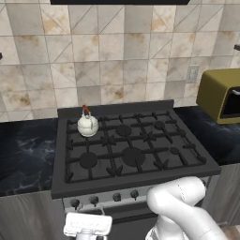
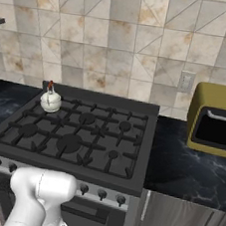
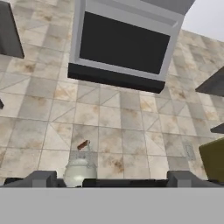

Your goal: The kettle is done boiling. Turn off the stove, then wait for 300 timesteps before moving the kettle to the dining table.

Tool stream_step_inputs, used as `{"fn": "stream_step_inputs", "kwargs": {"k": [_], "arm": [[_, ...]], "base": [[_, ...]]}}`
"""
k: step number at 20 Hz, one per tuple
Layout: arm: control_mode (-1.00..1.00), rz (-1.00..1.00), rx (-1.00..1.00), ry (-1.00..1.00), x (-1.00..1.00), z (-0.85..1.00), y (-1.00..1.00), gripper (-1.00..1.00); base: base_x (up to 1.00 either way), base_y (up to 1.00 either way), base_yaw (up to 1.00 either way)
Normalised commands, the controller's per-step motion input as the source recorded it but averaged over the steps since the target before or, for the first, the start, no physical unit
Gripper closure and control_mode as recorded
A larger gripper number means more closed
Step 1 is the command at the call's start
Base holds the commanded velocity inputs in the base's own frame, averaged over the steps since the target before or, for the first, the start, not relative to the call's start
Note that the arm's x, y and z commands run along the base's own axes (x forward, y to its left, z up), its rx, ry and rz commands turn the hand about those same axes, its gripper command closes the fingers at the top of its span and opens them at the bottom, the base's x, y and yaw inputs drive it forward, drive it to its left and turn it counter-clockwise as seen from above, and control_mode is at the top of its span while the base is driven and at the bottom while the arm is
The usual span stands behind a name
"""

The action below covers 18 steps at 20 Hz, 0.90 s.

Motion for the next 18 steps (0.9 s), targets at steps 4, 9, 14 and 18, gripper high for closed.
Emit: {"fn": "stream_step_inputs", "kwargs": {"k": [4,9,14,18], "arm": [[-1.00,0.01,0.16,-0.06,-0.11,0.55,-0.01,-1.00],[-1.00,0.03,0.18,-0.01,-0.02,0.58,-0.07,-1.00],[-1.00,0.03,0.16,0.01,0.00,0.59,-0.14,-1.00],[-1.00,0.03,0.14,0.05,0.00,0.54,-0.11,-1.00]], "base": [[0.00,0.00,0.00],[0.00,0.00,0.00],[0.00,0.00,0.00],[0.00,0.00,0.00]]}}
